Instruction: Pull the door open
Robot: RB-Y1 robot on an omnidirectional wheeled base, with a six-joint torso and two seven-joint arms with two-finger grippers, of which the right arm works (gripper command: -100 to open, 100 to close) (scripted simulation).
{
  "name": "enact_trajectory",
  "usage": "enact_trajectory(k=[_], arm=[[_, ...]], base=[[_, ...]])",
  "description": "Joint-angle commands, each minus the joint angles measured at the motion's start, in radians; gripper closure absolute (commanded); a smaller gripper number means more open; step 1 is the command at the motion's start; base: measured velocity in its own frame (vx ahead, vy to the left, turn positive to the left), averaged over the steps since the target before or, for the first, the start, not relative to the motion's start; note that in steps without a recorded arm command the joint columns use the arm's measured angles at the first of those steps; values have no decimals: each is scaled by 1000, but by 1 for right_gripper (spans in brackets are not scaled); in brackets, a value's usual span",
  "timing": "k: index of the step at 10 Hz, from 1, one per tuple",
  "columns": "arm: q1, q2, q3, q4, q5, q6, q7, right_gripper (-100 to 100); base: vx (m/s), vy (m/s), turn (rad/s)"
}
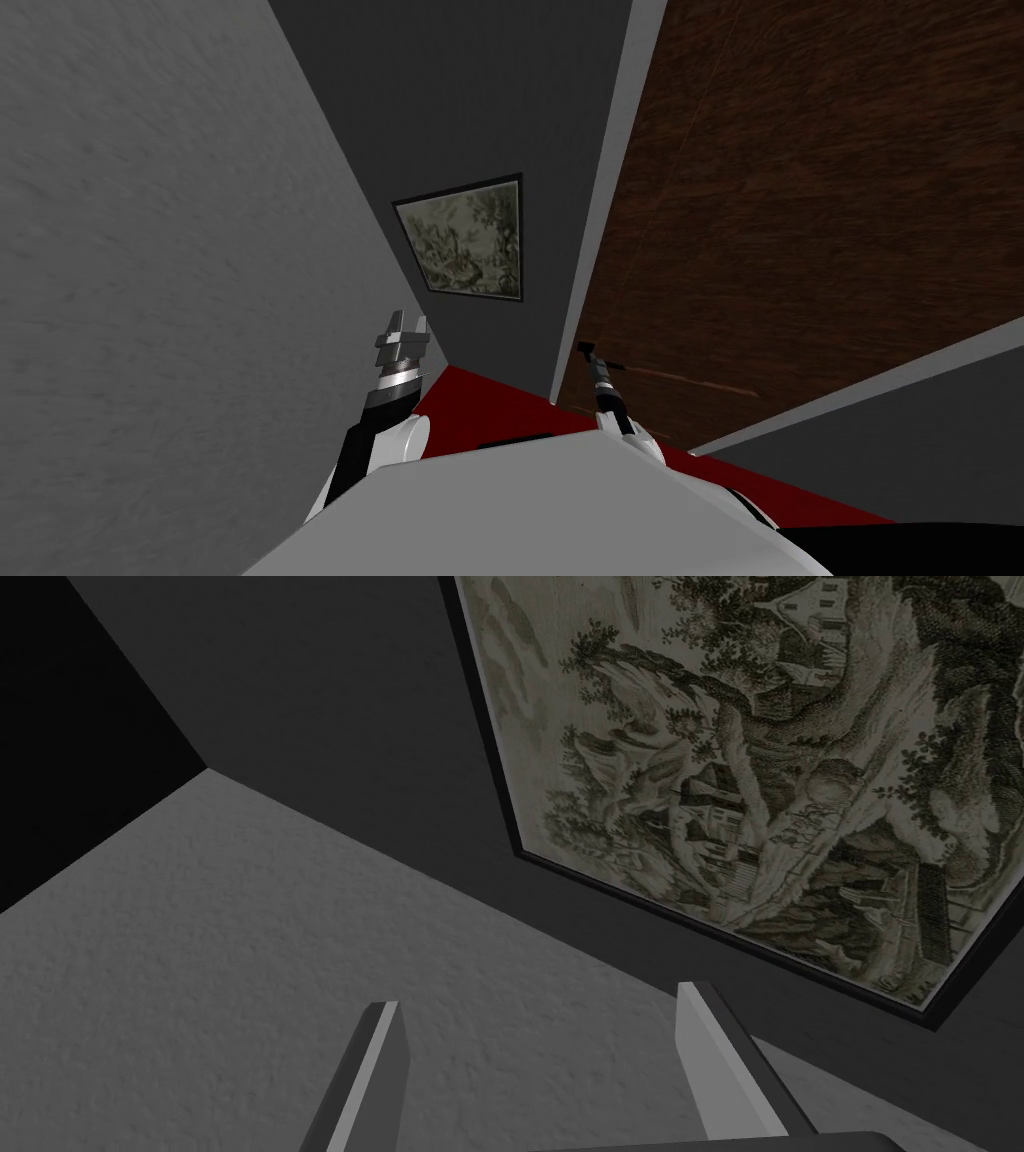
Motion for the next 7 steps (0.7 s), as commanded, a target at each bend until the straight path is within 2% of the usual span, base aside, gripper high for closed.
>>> enact_trajectory(k=[1, 7], arm=[[5, -3, 12, 1, 7, -2, -14, 100], [19, -36, 63, 0, 40, -18, -82, 100]], base=[[-203, -30, 109], [-190, -28, 91]])
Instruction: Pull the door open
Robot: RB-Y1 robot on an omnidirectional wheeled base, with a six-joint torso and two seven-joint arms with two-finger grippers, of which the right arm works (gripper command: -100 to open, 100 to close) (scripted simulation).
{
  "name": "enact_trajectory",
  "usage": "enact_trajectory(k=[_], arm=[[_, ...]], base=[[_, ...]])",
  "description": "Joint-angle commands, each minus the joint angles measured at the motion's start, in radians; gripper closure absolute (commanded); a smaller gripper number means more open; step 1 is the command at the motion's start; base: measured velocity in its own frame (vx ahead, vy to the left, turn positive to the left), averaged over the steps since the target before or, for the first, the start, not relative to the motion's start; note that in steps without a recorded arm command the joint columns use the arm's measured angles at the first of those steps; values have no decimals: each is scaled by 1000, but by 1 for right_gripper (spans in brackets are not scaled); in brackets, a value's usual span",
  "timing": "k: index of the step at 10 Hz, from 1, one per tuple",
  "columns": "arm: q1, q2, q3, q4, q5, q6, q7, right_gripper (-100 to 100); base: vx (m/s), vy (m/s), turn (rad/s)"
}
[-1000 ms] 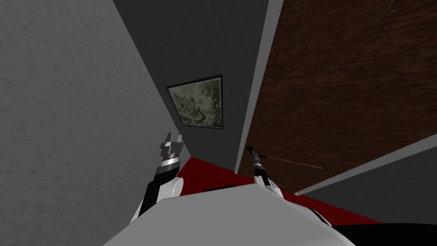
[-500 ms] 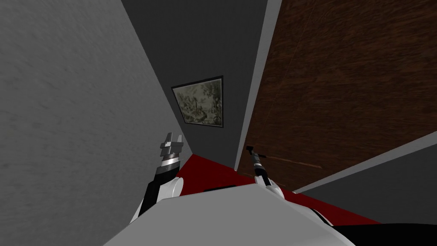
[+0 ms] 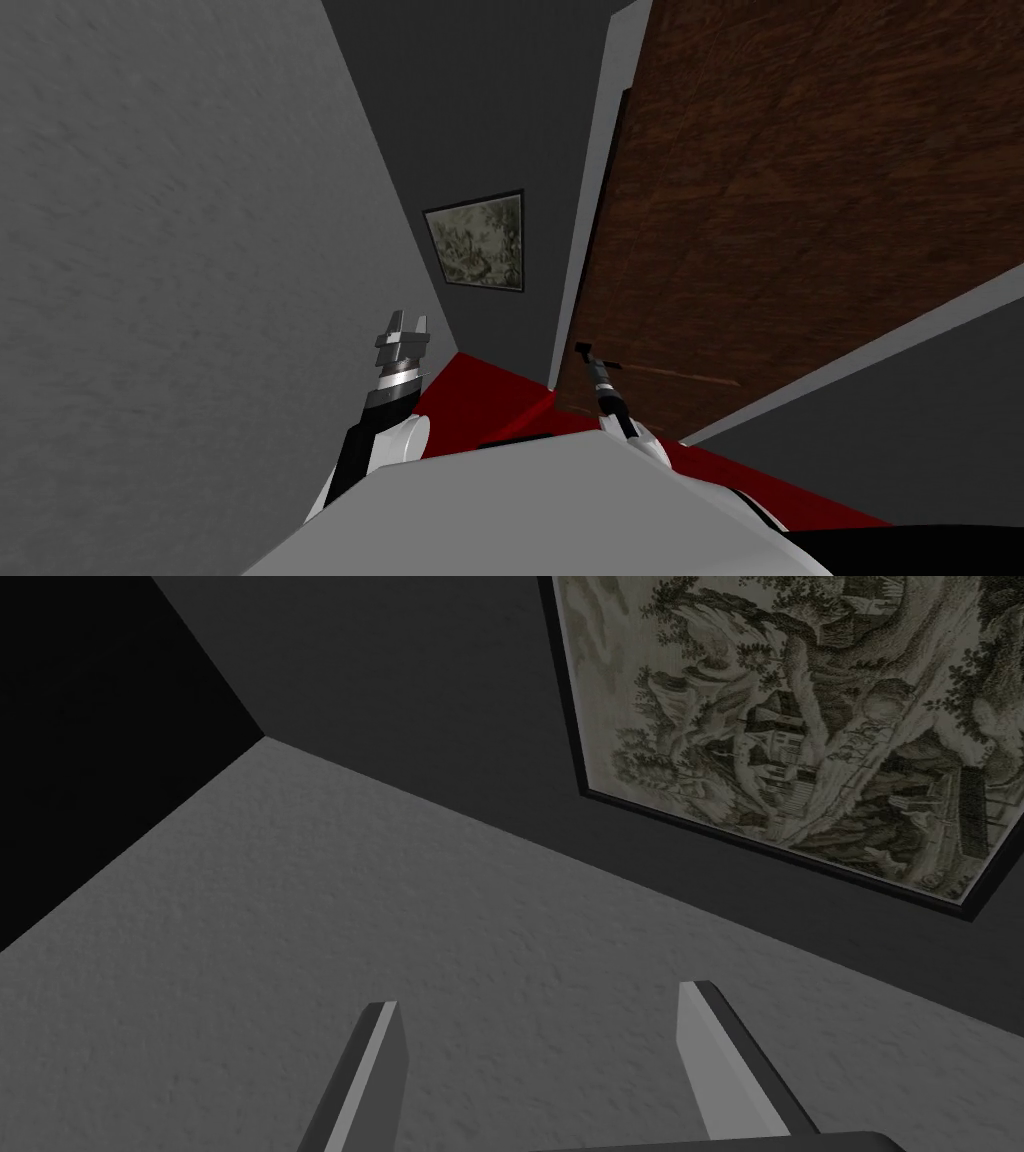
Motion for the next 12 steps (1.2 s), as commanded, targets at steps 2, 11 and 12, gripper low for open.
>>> enact_trajectory(k=[2, 11, 12], arm=[[5, -17, 18, 1, 12, -10, -29, 100], [40, -56, 89, -9, 66, -56, -116, 100], [45, -63, 99, -10, 74, -64, -130, 100]], base=[[-214, -27, 88], [-190, -34, 85], [-234, -67, 105]])
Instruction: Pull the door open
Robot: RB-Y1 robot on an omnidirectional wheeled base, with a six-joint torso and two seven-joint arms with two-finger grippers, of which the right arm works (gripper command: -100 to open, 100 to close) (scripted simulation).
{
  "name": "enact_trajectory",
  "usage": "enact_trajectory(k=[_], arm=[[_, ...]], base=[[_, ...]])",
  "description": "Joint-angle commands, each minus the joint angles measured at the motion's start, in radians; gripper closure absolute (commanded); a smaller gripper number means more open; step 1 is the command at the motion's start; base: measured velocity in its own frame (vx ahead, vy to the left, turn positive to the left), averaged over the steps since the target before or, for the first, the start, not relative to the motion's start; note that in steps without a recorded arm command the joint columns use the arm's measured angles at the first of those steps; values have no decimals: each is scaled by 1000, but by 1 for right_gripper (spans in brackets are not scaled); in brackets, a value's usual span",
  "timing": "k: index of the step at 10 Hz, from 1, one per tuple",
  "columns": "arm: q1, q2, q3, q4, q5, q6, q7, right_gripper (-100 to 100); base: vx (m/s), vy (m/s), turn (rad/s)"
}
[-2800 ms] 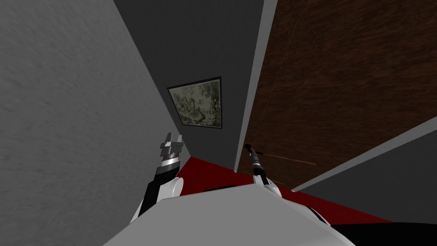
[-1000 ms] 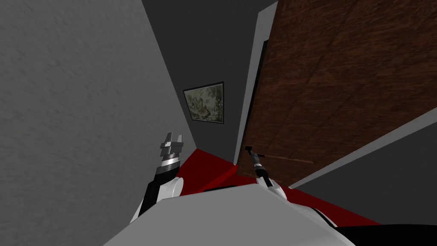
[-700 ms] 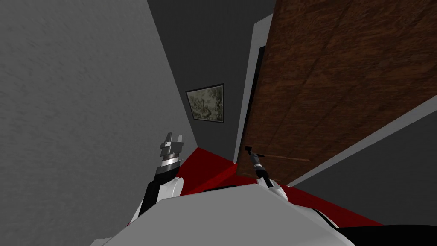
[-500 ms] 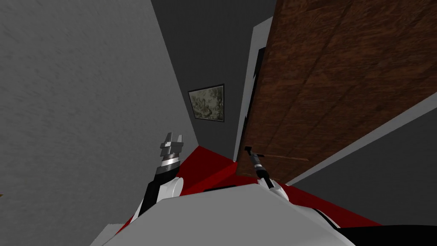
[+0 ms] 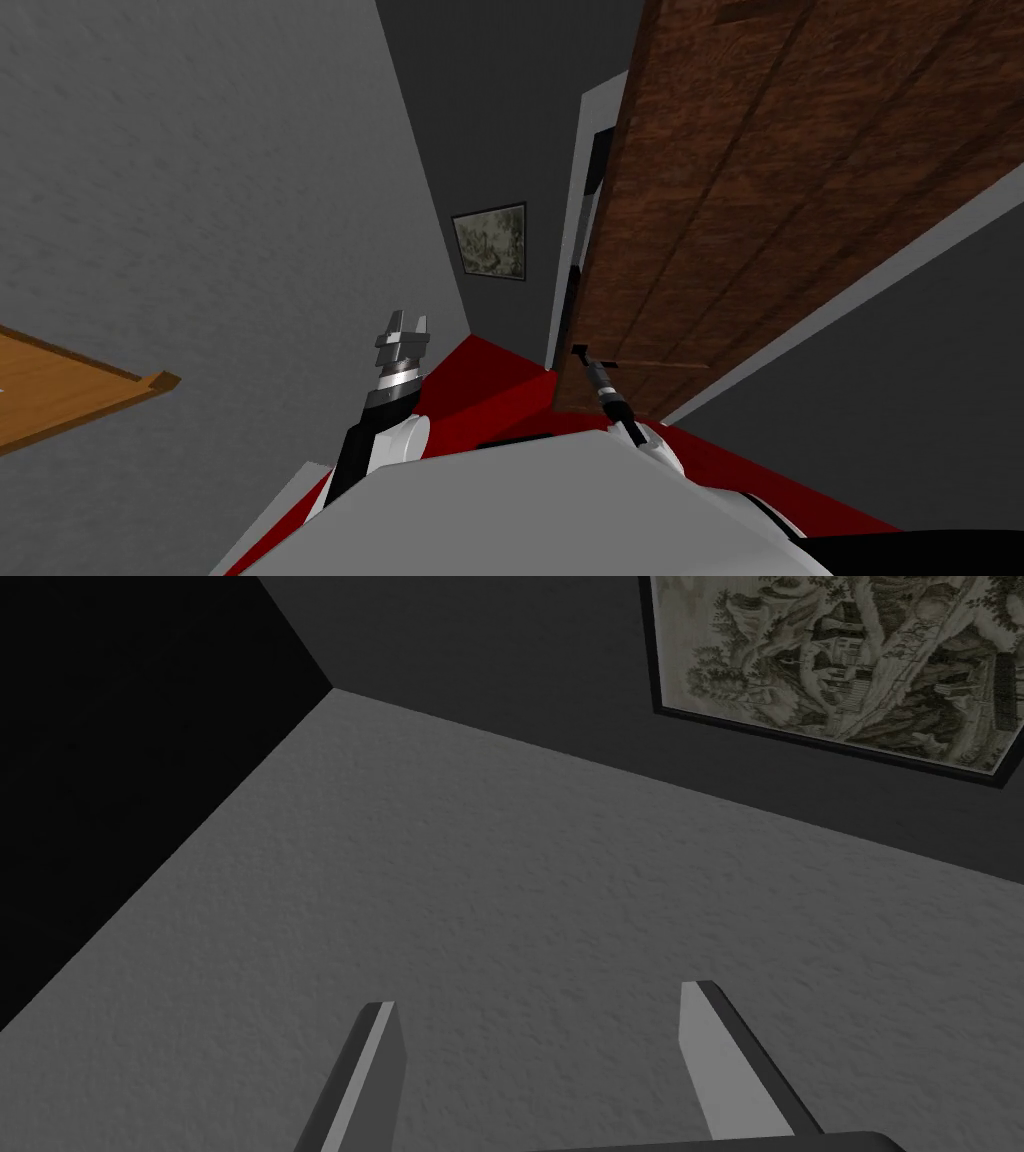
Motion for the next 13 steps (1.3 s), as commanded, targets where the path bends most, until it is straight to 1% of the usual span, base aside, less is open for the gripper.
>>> enact_trajectory(k=[1, 2, 3, 8, 10, 11, 12, 13], arm=[[9, -12, 8, -4, 7, -9, -17, 100], [2, -5, 8, -2, 6, -5, -10, 100], [20, -17, 22, -1, 22, -30, -35, 100], [68, -61, 56, -5, 63, -102, -100, 100], [82, -74, 66, -6, 75, -124, -120, 100], [78, -64, 67, -9, 74, -112, -112, 100], [91, -74, 69, 2, 82, -139, -124, 100], [94, -76, 69, 4, 84, -146, -127, 100]], base=[[-243, -37, 75], [-108, -3, 22], [-143, -30, 127], [-227, -62, 95], [-183, -35, 74], [-82, -2, 5], [-129, -37, 162], [-205, -69, 166]])
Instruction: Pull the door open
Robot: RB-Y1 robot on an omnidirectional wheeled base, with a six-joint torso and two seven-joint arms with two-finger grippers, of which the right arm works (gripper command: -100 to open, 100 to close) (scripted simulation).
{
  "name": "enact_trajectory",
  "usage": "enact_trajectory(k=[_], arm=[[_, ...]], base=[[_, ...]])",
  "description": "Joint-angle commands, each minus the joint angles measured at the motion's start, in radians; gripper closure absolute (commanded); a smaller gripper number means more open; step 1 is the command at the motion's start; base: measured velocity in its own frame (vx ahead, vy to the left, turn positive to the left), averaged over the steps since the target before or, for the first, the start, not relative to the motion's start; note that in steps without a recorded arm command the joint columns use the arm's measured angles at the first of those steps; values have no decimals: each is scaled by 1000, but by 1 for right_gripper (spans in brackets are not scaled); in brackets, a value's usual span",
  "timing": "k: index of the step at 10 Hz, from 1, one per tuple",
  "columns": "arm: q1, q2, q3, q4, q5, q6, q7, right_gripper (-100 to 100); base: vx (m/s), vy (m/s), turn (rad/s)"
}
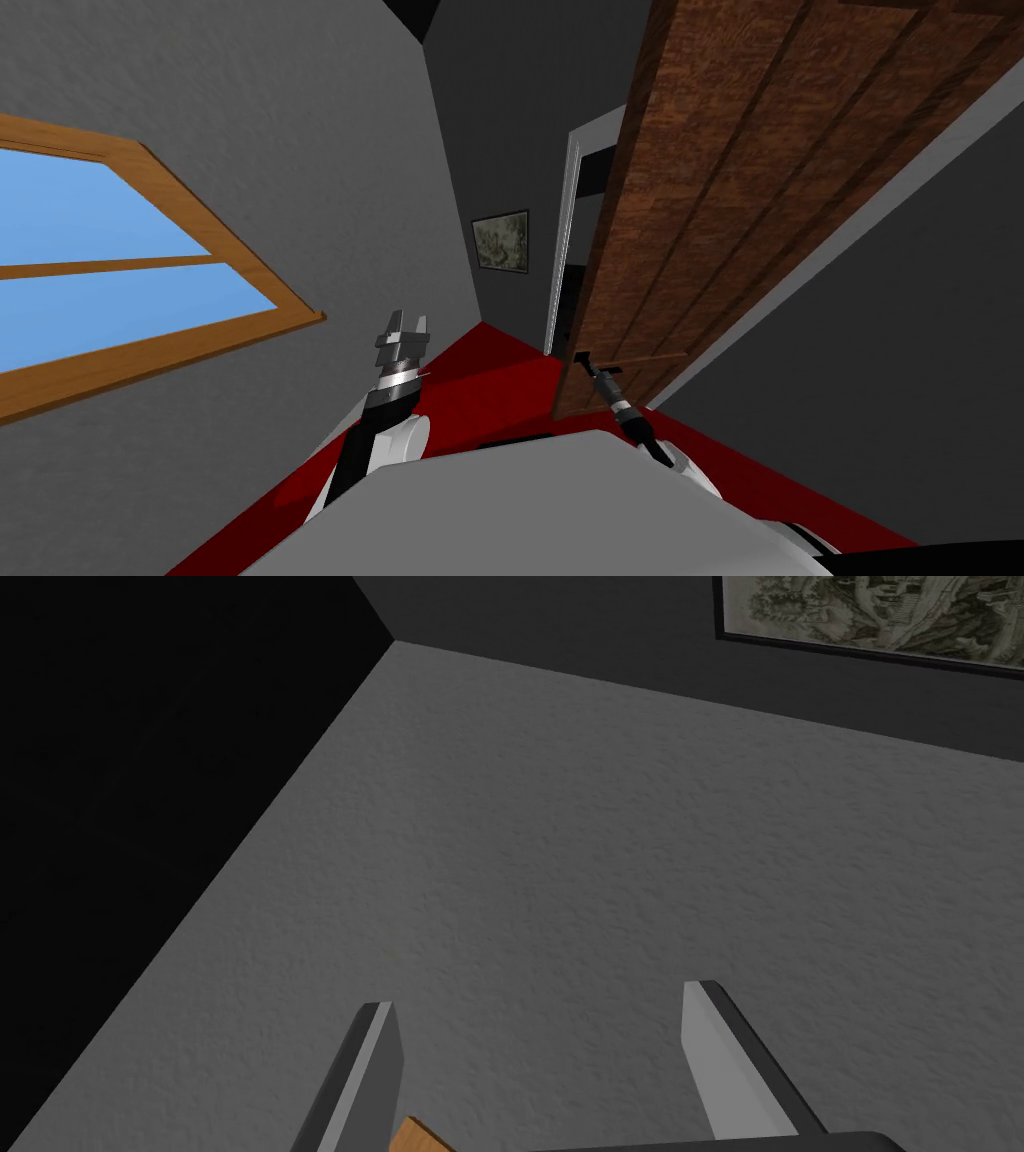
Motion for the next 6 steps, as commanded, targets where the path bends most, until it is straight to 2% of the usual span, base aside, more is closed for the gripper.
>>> enact_trajectory(k=[1, 6], arm=[[9, -6, 2, 13, 7, -25, -9, 100], [44, -37, 3, 36, 28, -103, -41, 100]], base=[[-180, -83, 133], [-207, -79, 165]])
